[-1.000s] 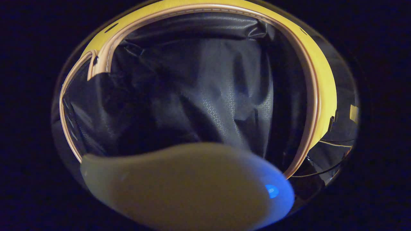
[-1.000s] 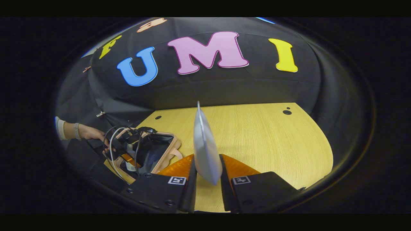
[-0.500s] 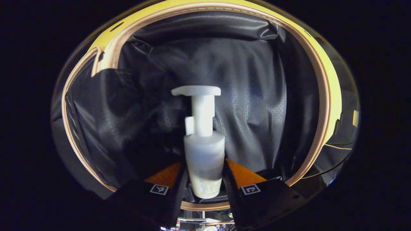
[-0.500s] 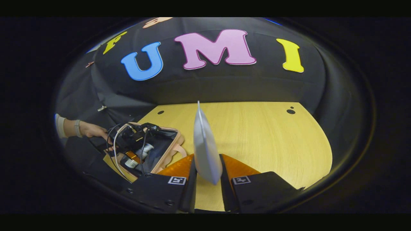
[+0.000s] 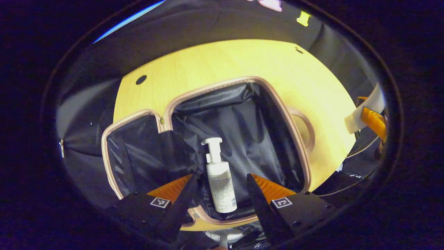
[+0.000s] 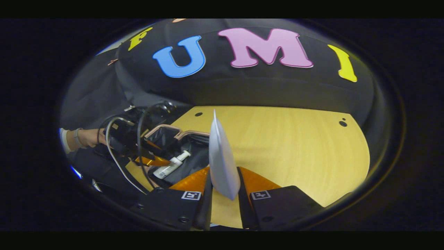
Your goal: First open the suitcase, pack the skin care products into it, and then close the suitcase.
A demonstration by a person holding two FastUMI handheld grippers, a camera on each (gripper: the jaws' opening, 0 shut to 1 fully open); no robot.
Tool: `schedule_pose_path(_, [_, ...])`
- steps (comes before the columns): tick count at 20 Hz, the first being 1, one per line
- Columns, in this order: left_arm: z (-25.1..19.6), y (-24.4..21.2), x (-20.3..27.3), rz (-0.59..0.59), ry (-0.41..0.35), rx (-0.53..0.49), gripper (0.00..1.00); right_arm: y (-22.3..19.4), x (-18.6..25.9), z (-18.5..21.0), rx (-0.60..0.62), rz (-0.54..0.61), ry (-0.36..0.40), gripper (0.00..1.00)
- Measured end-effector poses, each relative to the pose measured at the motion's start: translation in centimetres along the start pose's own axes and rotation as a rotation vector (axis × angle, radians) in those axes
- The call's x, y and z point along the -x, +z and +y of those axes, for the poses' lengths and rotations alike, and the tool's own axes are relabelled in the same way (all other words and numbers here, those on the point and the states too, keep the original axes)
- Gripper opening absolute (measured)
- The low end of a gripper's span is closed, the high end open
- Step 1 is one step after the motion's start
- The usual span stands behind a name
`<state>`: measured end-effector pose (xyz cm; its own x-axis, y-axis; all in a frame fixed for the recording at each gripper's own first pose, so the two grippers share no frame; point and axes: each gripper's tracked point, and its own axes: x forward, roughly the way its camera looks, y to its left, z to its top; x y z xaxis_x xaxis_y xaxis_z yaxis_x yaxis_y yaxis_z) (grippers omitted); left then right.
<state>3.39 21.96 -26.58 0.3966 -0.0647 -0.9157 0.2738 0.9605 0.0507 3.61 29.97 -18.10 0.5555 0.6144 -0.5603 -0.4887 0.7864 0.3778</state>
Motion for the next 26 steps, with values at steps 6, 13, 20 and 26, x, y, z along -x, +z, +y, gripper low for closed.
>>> schedule_pose_path(6, [7.6, -1.1, 6.0, -0.316, 0.08, 0.251, 0.92, -2.6, -6.6, 9.4, -0.212, 0.267, 0.221, 0.37])
schedule_pose_path(13, [16.8, -10.2, 8.1, -0.318, 0.22, 0.533, 0.95, -14.6, -15.0, 8.9, -0.315, 0.723, -0.031, 0.46])
schedule_pose_path(20, [22.3, -13.3, 7.8, -0.301, 0.27, 0.668, 0.96, -12.8, -15.0, 10.1, -0.51, 0.764, -0.068, 0.51])
schedule_pose_path(26, [28.6, -13.6, 6.1, -0.271, 0.292, 0.812, 1.0, -9.2, -11.6, 11.4, -0.481, 0.672, 0.085, 0.97])
